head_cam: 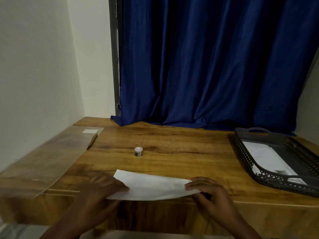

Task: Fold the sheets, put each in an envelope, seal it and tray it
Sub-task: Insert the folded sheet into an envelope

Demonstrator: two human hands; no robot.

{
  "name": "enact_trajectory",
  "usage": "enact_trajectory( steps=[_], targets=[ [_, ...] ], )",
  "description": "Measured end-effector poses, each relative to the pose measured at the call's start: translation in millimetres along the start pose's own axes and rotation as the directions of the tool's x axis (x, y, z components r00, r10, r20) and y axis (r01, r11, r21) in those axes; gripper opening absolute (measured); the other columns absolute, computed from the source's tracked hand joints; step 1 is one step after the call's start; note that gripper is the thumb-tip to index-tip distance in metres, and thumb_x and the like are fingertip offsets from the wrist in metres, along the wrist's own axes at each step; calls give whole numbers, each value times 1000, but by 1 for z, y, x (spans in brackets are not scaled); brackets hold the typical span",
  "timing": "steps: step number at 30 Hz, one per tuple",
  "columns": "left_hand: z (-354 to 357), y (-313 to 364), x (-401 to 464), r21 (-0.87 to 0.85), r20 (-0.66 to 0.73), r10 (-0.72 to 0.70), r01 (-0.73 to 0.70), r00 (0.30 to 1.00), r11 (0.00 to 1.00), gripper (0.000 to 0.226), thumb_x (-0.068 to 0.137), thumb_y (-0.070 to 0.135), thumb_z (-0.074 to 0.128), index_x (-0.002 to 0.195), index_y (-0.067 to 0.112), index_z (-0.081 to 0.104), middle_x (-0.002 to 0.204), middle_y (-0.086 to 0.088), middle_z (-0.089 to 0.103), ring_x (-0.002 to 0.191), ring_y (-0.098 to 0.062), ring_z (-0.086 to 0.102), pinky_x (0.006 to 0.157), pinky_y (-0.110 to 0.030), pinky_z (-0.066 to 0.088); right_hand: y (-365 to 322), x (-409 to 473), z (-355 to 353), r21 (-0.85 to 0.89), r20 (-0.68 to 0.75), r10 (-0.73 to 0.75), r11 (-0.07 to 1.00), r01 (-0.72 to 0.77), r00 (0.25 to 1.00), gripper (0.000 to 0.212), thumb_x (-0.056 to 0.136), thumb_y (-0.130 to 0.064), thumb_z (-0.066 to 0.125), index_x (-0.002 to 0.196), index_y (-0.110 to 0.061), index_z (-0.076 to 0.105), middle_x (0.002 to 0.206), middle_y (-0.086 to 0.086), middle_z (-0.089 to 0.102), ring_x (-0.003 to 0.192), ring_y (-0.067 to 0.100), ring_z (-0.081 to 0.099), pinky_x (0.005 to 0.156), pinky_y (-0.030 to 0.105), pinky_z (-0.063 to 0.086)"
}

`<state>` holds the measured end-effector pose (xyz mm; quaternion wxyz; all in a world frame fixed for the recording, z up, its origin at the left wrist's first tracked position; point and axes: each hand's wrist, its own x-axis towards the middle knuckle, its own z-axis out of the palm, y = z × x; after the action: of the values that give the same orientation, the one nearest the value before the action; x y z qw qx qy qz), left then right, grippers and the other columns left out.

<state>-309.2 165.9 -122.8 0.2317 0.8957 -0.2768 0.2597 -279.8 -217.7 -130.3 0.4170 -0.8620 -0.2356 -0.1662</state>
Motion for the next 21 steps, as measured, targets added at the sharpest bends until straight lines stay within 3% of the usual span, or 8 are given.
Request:
enact_trajectory(
  steps=[3,5,8,10,11,14,18,21],
  targets=[
    [-2,5,11,-297,-102,-272,232,957,926,21,85,43,75,105,47,73,106,22,72,99,-2,67,81,-19,53,-15,11,-15,297,-84,190,942,-157,978,16,91,-17,69,83,-22,82,82,1,78,75,11,72,65,23,54],
    [0,9,26,-428,-159,-418,319,894,845,22,82,30,84,96,43,74,96,21,74,91,-2,69,70,-17,55,-20,19,-23,426,-143,299,879,-214,944,21,93,-6,65,79,-13,79,70,3,75,62,8,68,54,17,48],
    [6,15,54,-557,-156,-540,377,827,740,35,84,12,79,109,33,67,94,13,75,87,-7,72,66,-22,59,-26,35,-30,515,-141,420,804,-296,896,14,96,-16,62,97,-12,75,88,4,79,78,19,76,63,30,60],
    [13,13,70,-590,-127,-581,409,804,696,43,86,12,77,118,34,59,88,5,75,80,-9,72,63,-23,58,-19,48,-27,490,-153,458,804,-336,875,13,96,-21,64,103,-17,73,94,5,79,84,22,76,73,43,63],
    [17,10,75,-581,-117,-595,431,795,690,47,86,15,78,122,36,56,84,1,74,78,-10,71,64,-23,56,-12,54,-24,441,-166,465,824,-357,870,14,95,-23,66,108,-19,72,97,5,78,86,21,76,75,42,63],
    [27,-7,81,-442,-94,-603,509,792,738,52,86,21,79,127,36,52,76,0,70,73,-10,68,66,-24,49,7,69,-11,117,-194,437,899,-421,879,40,93,-30,71,131,-27,57,103,-3,72,88,12,68,71,19,55],
    [35,-23,73,-159,-61,-558,544,827,824,46,86,28,78,126,32,54,69,7,67,66,-1,64,58,-23,48,16,69,12,-483,-199,310,795,-368,930,51,96,-45,58,143,-29,47,123,-4,68,102,15,67,81,33,56],
    [40,-27,71,-62,-40,-523,520,852,852,39,85,29,76,121,34,61,69,11,65,64,-1,62,60,-24,49,16,67,18,-662,-198,268,673,-330,943,54,99,-50,49,147,-27,41,130,0,61,106,17,64,81,32,56]
  ],
)
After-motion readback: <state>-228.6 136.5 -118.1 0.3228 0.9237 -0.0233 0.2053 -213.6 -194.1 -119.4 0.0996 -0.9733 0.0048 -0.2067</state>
